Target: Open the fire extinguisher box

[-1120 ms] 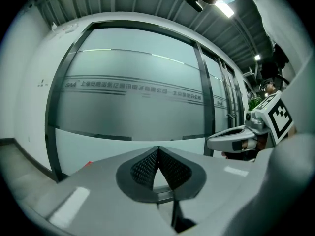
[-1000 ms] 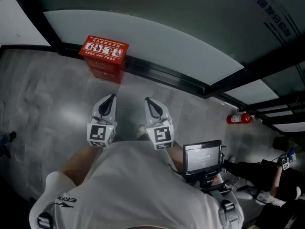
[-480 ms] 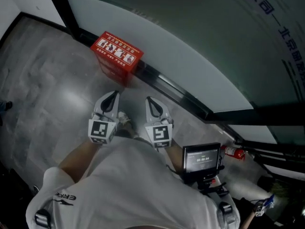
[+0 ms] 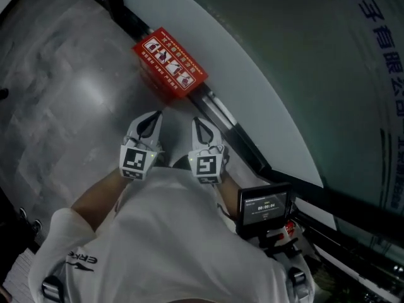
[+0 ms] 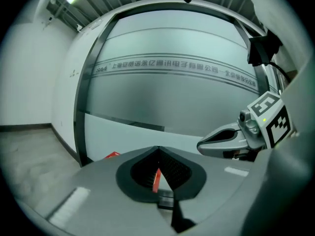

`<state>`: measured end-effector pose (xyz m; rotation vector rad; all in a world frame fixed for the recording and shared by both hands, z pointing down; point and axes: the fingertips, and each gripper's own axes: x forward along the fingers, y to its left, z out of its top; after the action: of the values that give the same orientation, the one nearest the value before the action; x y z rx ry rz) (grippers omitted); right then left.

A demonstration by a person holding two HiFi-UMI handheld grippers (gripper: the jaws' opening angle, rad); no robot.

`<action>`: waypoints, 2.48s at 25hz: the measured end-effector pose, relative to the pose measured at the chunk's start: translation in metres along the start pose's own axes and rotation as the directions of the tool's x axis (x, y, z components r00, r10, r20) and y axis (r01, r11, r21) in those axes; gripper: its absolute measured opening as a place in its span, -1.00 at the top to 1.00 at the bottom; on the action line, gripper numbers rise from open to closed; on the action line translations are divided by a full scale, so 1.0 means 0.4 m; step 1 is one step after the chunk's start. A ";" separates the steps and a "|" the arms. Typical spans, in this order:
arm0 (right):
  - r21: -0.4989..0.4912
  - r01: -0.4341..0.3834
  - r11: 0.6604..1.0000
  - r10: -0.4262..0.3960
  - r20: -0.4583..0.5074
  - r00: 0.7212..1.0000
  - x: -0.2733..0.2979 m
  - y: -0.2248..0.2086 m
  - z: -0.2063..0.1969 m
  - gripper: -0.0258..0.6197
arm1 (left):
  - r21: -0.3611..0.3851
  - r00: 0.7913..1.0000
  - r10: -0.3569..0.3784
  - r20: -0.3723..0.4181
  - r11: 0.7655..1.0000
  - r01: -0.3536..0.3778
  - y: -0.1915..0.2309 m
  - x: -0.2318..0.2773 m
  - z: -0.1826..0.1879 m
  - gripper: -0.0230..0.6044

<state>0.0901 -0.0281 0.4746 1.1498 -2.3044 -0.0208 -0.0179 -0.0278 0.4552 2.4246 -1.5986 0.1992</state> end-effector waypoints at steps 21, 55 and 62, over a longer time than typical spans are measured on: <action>-0.449 -0.346 0.824 0.296 -0.180 0.938 0.409 0.021 -0.328 0.86 | -0.133 0.906 0.346 -0.244 0.913 -0.385 0.075 0.219 -0.362 0.92; -0.738 -0.288 0.610 0.237 -0.177 0.955 0.528 0.073 -0.457 0.32 | -0.114 0.898 0.297 -0.326 0.930 -0.349 0.100 0.324 -0.549 0.92; -0.709 -0.210 0.673 0.195 -0.104 0.975 0.489 0.055 -0.381 0.51 | -0.076 0.919 0.283 -0.274 0.946 -0.314 0.114 0.325 -0.490 0.92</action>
<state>0.0550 -0.1248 0.7014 0.4696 -2.0626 -0.7634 -0.0059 -0.1084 0.6804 1.9612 -1.7923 0.4418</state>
